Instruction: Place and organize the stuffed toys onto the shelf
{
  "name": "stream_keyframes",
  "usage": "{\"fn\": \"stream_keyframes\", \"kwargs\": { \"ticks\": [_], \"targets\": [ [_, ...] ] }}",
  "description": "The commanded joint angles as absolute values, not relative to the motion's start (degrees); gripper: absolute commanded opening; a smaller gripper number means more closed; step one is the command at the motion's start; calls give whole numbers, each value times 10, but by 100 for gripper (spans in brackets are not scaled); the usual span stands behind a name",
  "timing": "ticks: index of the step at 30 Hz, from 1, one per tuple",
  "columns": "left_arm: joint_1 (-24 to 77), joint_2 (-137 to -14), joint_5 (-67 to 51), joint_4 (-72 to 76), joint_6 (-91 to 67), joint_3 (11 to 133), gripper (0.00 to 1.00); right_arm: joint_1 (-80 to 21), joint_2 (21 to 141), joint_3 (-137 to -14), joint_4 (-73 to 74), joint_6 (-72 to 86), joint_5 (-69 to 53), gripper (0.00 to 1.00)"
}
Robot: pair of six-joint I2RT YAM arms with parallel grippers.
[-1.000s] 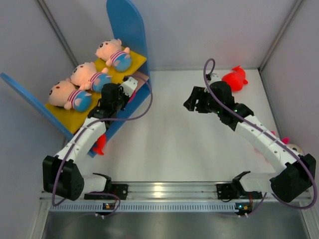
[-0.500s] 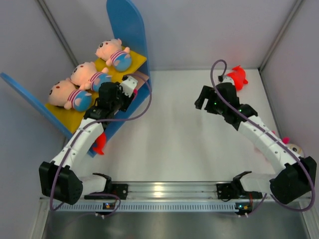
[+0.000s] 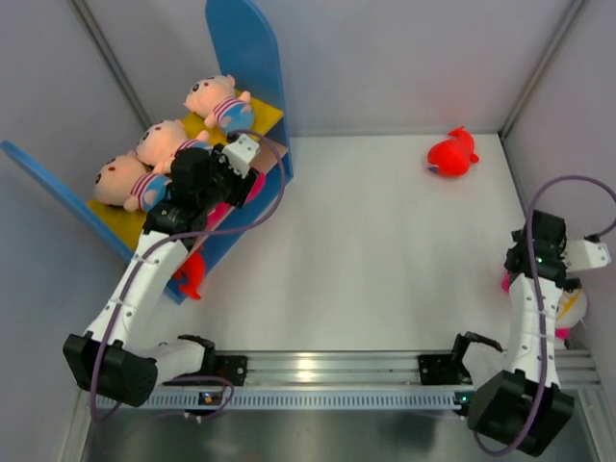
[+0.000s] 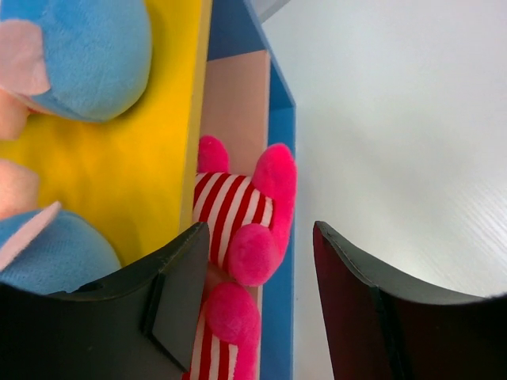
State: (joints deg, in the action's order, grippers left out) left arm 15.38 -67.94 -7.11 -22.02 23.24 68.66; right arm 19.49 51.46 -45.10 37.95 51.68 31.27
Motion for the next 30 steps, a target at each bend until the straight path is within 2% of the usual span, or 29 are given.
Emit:
{"fn": "stream_keyframes", "kwargs": {
  "ticks": [1, 9, 14, 18, 19, 21, 22, 24, 25, 27, 30],
  "targets": [
    [157, -664, -136, -257, 222, 717, 61, 269, 525, -430, 394, 573, 359, 99],
    [166, -665, -176, -310, 229, 748, 61, 376, 680, -454, 405, 567, 365, 99],
    [166, -666, -181, -316, 231, 747, 61, 407, 738, -433, 326, 528, 364, 97],
    [168, -666, -188, -328, 233, 751, 61, 415, 759, -420, 254, 442, 333, 73],
    [168, -666, -192, -331, 235, 752, 61, 415, 759, -417, 242, 428, 327, 60],
    [170, -667, -203, -345, 236, 757, 61, 416, 755, -405, 221, 417, 305, 46],
    [170, -665, -209, -350, 236, 761, 61, 416, 753, -401, 215, 413, 297, 32],
    [172, -664, -221, -366, 236, 765, 61, 416, 755, -391, 204, 403, 280, 21],
    [172, -659, -234, -373, 238, 766, 61, 416, 758, -390, 202, 396, 275, 5],
    [174, -656, -246, -395, 244, 766, 61, 416, 755, -389, 201, 368, 245, 0],
    [179, -647, -272, -432, 276, 762, 61, 405, 713, -384, 195, 319, 195, 0]
  ]
}}
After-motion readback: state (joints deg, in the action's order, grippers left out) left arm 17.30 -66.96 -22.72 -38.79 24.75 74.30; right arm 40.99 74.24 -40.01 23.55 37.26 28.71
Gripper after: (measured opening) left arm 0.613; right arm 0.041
